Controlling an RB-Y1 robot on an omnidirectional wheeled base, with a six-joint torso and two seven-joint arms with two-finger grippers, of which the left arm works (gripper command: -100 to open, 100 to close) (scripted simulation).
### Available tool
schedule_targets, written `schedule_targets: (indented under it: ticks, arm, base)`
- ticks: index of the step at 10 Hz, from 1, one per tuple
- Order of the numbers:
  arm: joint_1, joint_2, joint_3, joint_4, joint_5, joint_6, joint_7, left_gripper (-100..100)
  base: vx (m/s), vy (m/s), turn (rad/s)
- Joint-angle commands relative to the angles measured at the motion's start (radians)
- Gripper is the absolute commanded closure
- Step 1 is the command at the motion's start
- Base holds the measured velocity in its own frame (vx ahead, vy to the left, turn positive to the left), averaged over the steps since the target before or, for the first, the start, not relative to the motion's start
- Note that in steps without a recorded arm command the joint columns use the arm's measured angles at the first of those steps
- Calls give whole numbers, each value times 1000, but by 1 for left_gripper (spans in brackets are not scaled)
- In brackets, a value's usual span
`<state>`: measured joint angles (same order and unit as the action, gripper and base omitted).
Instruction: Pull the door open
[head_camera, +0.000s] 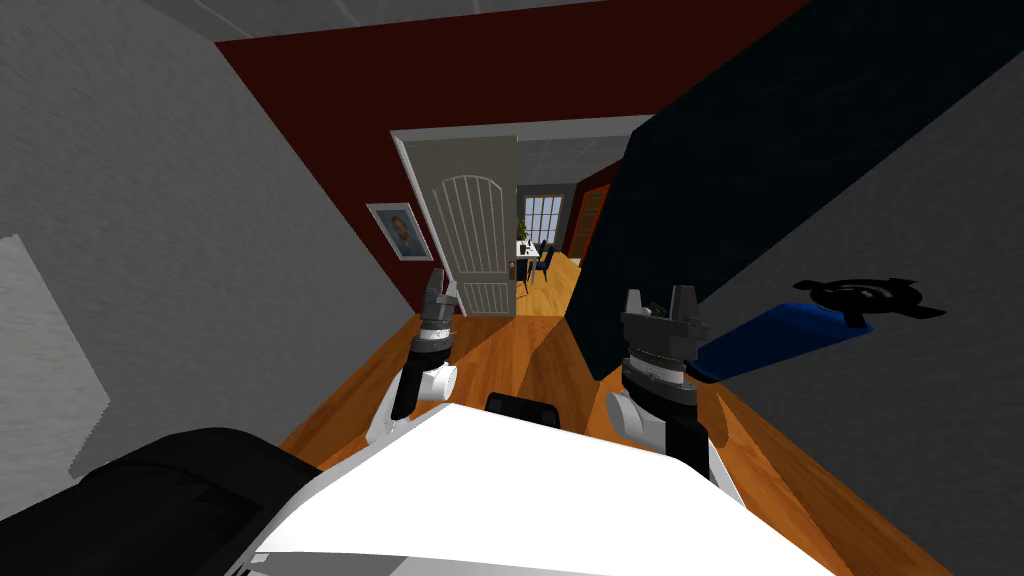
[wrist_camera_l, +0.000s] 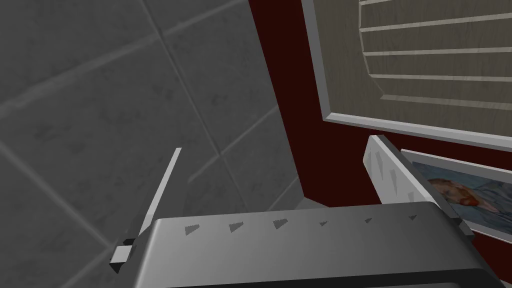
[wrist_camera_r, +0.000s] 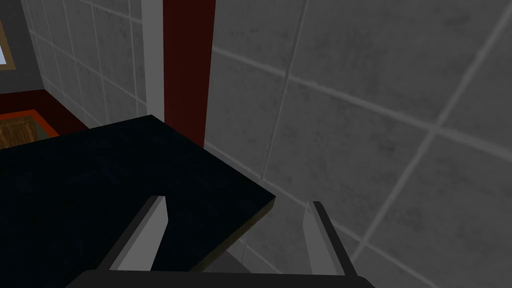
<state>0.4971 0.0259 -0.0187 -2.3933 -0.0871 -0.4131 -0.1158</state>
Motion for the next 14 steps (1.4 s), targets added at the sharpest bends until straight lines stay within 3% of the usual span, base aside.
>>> schedule_targets:
  ticks: [1,9,14]
  arm:
    - [-15,8,3,32,4,3,3,-100]
    - [-98,41,23,210,26,22,22,-100]
    - [-141,51,32,301,37,32,32,-100]
  base:
    - [59,76,-41]
    - [157,-28,7]
    - [108,-17,1]
